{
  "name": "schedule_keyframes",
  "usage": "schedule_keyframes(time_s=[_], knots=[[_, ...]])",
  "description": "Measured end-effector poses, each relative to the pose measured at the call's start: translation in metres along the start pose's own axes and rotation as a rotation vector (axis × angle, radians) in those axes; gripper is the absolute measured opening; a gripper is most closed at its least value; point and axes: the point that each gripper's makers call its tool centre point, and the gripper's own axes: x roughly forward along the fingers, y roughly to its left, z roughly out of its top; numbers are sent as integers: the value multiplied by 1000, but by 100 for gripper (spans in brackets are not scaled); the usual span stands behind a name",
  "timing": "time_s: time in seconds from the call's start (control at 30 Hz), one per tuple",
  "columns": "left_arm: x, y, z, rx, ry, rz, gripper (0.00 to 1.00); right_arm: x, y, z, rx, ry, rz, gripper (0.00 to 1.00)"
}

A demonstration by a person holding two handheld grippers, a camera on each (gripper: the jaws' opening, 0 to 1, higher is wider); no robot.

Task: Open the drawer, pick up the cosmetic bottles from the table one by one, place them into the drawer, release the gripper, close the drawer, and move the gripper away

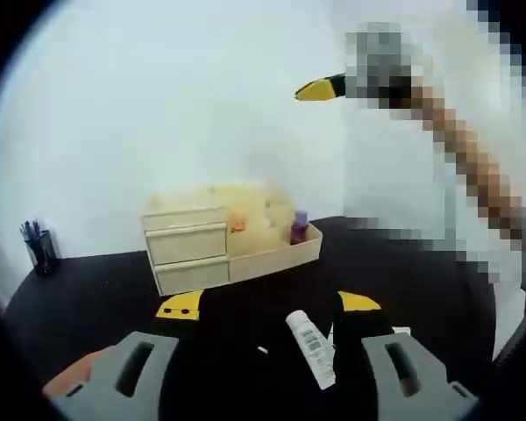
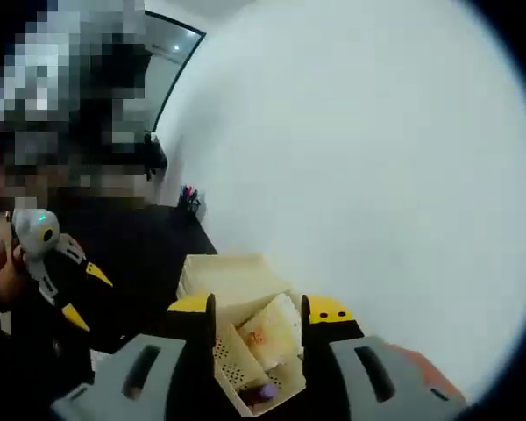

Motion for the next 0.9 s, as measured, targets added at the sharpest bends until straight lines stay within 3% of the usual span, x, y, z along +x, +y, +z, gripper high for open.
schedule_keyframes(time_s=[0.07,0.13,0.6,0.77,0.9], knots=[[0,2,-1,9,6,7,52,-14,13,-4,-21,4,6,38],[-1,2,-1,15,0,9,53,-27,21,-11,-25,11,8,48],[-7,-16,3,42,-24,-61,63,-87,46,-63,17,70,14,48],[-15,-30,15,127,-56,-112,67,-98,58,-74,15,80,16,48],[-19,-53,6,112,-49,-200,69,-107,68,-81,26,71,43,48]])
